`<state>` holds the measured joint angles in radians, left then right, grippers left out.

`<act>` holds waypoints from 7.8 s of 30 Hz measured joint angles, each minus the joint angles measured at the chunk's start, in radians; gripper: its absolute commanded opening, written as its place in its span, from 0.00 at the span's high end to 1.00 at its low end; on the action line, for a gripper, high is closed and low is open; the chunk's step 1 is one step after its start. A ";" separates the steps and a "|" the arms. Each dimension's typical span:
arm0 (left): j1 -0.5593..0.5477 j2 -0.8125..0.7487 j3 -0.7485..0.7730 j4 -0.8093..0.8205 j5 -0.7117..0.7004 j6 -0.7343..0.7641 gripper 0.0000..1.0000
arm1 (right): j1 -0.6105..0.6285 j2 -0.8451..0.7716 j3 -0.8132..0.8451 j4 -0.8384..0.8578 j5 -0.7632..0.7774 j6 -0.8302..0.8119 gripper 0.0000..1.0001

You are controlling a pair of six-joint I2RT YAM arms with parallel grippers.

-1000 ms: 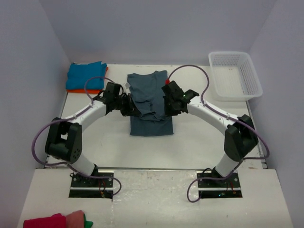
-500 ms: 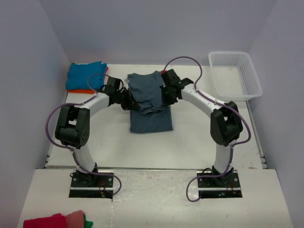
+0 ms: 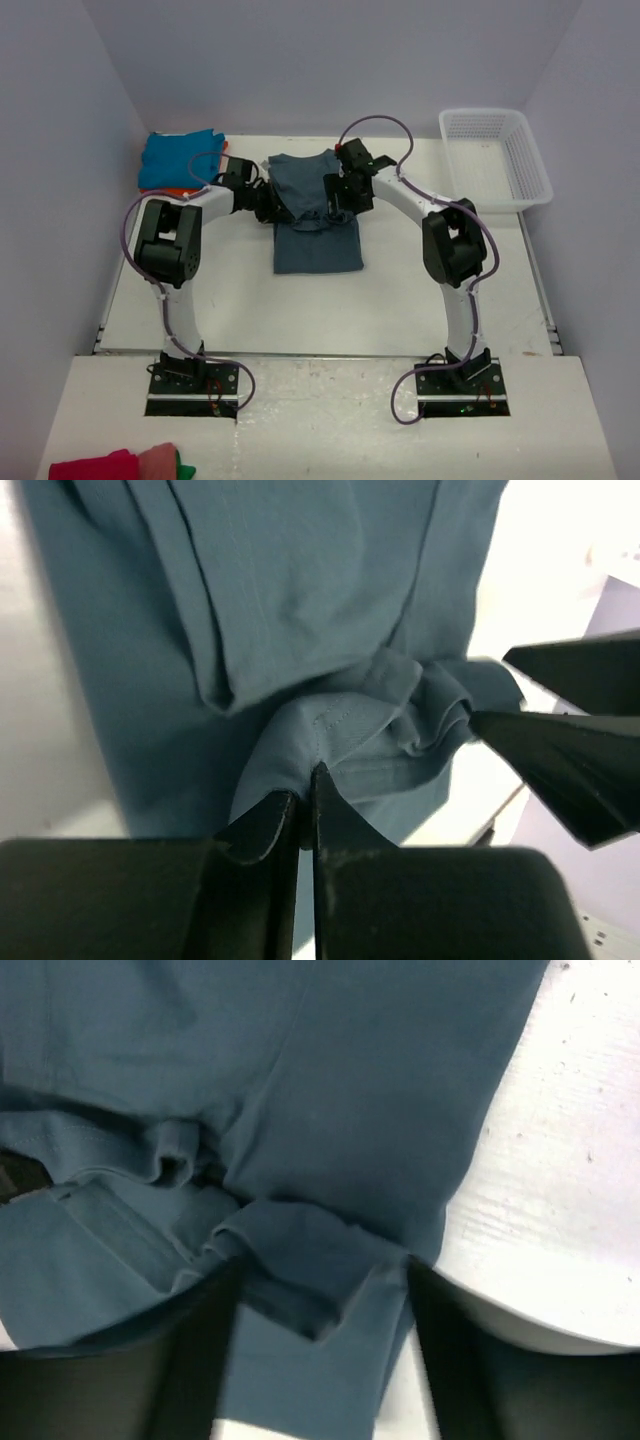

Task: Fold and stack the t-shirts
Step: Fold the folded rectangular tshirt in 1/3 of the way, then grab one side of the 2/3 rectangular tshirt with both arms

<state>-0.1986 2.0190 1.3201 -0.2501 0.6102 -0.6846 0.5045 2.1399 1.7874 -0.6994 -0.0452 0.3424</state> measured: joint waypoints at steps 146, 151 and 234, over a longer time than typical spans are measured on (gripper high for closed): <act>-0.058 -0.660 -0.634 0.058 -0.111 0.048 0.69 | -0.163 -0.438 -0.773 0.276 -0.288 0.080 0.26; -0.058 -0.660 -0.645 0.087 -0.084 0.042 0.69 | -0.163 -0.438 -0.792 0.347 -0.299 0.111 0.28; -0.041 -0.901 -0.928 0.093 0.023 -0.039 1.00 | 0.182 -0.656 -1.054 0.352 -0.053 0.313 1.00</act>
<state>-0.2394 1.1179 0.3923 -0.1570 0.6327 -0.7231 0.6861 1.4837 0.7330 -0.3470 -0.0986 0.6556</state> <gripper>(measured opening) 0.009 0.014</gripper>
